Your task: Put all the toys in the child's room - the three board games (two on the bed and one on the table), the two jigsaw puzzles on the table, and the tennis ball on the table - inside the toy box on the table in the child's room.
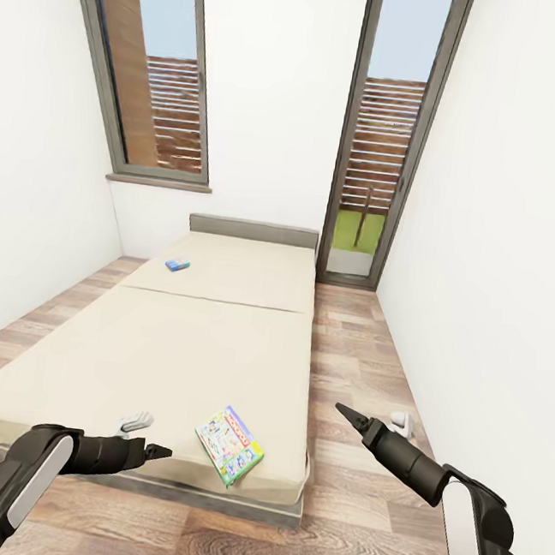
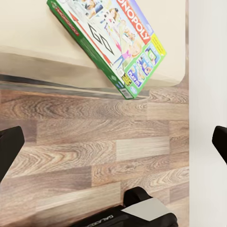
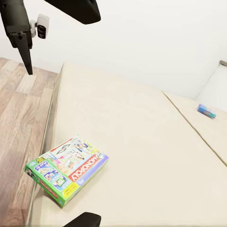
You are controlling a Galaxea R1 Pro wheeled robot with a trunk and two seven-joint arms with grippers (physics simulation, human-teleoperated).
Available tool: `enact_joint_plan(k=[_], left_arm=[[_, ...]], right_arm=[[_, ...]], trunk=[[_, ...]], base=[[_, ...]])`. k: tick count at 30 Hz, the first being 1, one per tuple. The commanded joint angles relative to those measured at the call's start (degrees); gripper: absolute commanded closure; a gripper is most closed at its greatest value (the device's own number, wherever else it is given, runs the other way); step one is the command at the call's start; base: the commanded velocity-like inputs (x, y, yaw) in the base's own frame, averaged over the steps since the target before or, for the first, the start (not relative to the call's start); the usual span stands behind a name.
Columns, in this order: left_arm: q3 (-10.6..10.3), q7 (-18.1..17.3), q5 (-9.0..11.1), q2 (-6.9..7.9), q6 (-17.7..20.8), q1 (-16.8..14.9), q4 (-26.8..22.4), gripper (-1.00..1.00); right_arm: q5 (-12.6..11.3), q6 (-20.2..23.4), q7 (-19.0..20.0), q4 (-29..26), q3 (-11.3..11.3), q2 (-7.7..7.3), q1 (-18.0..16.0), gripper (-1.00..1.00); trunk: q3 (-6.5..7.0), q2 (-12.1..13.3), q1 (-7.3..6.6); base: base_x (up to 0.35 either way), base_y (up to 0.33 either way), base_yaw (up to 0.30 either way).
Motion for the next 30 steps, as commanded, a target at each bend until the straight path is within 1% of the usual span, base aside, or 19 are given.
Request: enact_joint_plan(k=[1, 30], left_arm=[[0.0, -0.2, -0.1, 0.01, 0.2, 0.0, 0.0, -1.00], [0.0, -0.4, 0.0, 0.15, 0.3, 0.0, -0.1, -1.00]], right_arm=[[0.2, 0.3, 0.2, 0.0, -0.2, 0.07, -0.1, -1.00], [-0.2, 0.3, -0.2, 0.2, -0.2, -0.01, -0.1, -1.00]], trunk=[[-0.24, -0.4, 0.22], [-5.45, -12.1, 6.59]], base=[[0.000, 0.000, 0.000], [0.000, 0.000, 0.000]])
